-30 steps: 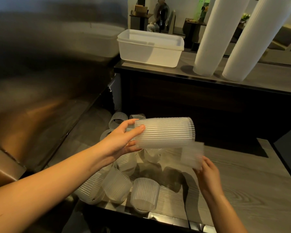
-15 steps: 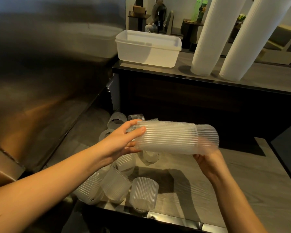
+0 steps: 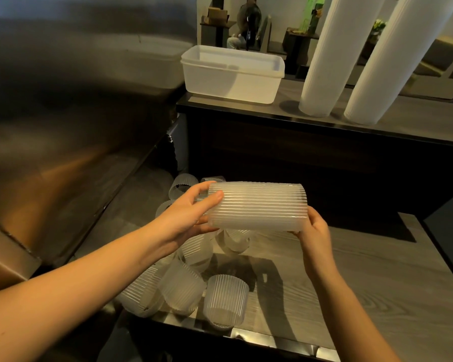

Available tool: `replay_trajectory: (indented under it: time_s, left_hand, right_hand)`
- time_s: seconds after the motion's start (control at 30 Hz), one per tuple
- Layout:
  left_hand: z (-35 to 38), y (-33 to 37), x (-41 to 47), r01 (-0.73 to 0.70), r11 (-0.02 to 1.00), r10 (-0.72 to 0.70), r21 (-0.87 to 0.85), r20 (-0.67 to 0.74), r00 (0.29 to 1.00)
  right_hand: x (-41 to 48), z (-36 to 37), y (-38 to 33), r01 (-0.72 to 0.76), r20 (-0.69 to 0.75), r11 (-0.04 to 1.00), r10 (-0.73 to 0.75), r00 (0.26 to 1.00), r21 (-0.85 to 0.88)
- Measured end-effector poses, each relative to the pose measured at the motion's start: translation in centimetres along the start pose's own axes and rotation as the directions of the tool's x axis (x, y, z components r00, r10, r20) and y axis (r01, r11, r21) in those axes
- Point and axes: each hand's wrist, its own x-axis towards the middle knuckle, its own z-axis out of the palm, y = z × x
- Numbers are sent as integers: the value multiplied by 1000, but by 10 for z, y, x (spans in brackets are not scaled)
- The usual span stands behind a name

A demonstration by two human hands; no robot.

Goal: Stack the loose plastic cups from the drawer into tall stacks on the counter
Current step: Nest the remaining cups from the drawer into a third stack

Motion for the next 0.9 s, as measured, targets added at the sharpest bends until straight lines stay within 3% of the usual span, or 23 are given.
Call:
replay_trajectory:
  time_s: [0.13,0.3,0.47,0.57,0.7,0.9]
  left_hand:
    - [-2,-3,3,-3,999,0,-54,-56,998]
    - [-2,-3,4,-7,998,4,-61,-57,998]
    - [-4,-3,5,2,998,-5,-59,-47,999]
    - [-5,-3,6,-1,998,-2,-67,-40,999]
    - [-6,-2,7,-8,996,4,-87,-42,999]
    - [-8,-3,8,-23,996,20,-83,-38,999]
  right_hand:
    - [12,3,24,-104,-9,994,104,995,20]
    - [19,18,51,-144,101,951,177,979,-275]
    - [27,37,65,-143,167,905,226,960,-402]
    - [26,43,64,-197,170,905,277,946,-377]
    - [16,40,58,-168,179,934,232,956,-314]
    - [-2,24,39,-194,139,981,189,972,22]
